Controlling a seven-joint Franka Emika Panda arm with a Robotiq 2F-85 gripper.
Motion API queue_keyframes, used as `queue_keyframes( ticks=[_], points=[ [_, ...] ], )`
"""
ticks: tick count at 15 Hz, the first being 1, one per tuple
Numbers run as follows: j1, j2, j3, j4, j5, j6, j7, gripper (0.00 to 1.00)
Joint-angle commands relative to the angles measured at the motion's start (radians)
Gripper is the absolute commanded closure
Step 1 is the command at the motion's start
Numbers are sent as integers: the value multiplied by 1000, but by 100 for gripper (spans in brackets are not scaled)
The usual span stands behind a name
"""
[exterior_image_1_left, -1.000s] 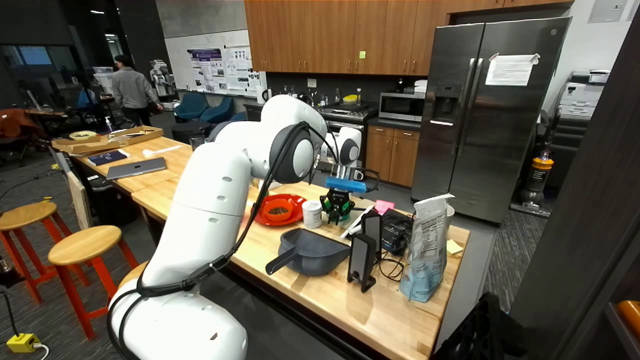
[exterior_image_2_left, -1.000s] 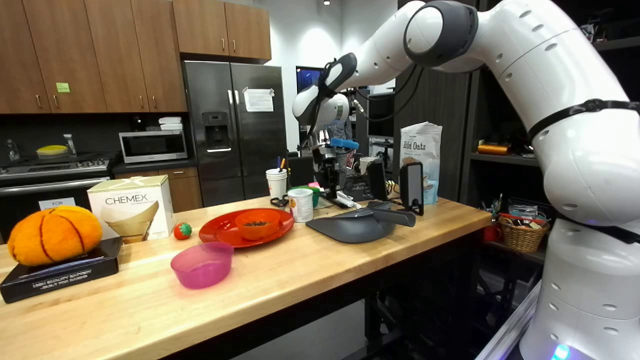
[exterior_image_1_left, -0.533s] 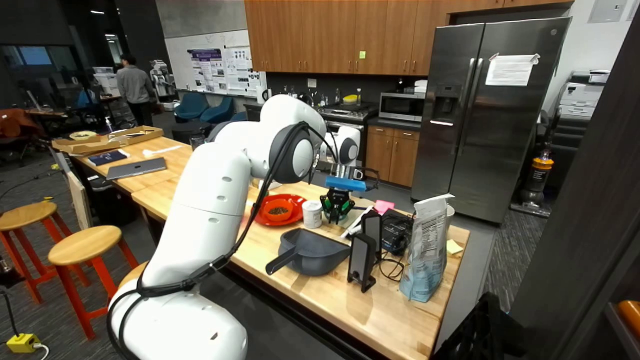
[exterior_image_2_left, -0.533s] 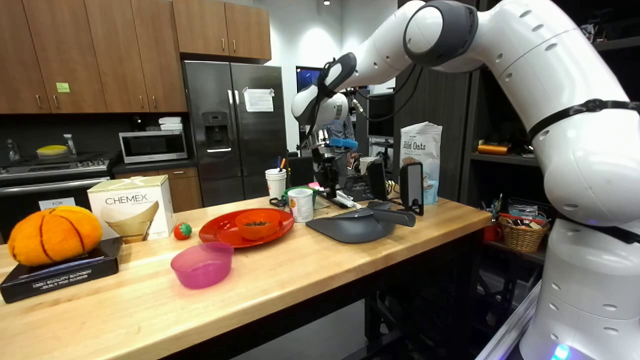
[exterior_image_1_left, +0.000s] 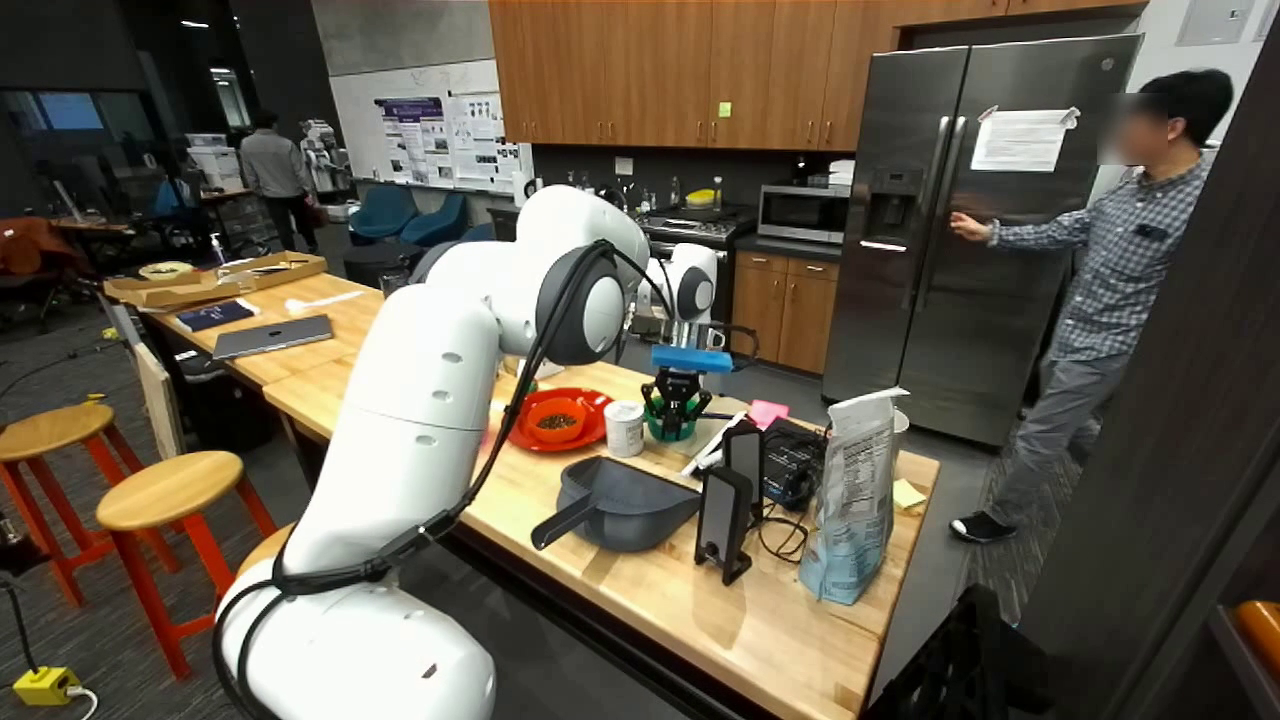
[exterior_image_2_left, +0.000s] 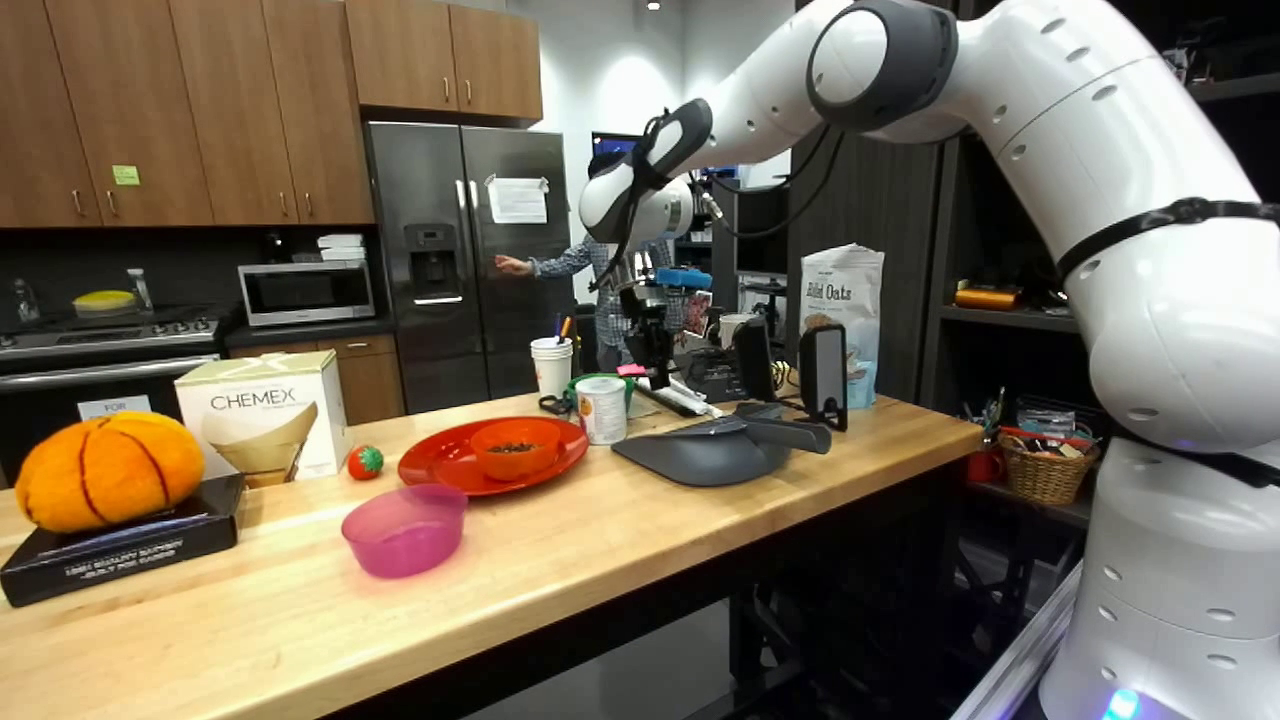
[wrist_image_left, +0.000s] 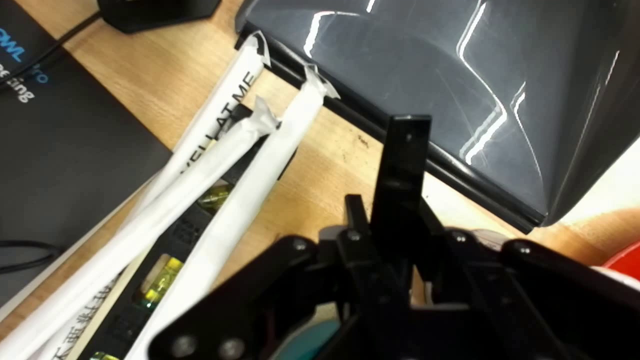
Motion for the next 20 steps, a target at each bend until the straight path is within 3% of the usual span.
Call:
queue_keyframes(
  ticks=[1, 14, 20],
  points=[
    [-1, -37, 9, -6, -18, 7, 16, 94],
    [26, -124, 13, -20, -45, 32, 14, 94],
    [35, -211, 22, -89, -50, 45, 11, 94]
  ],
)
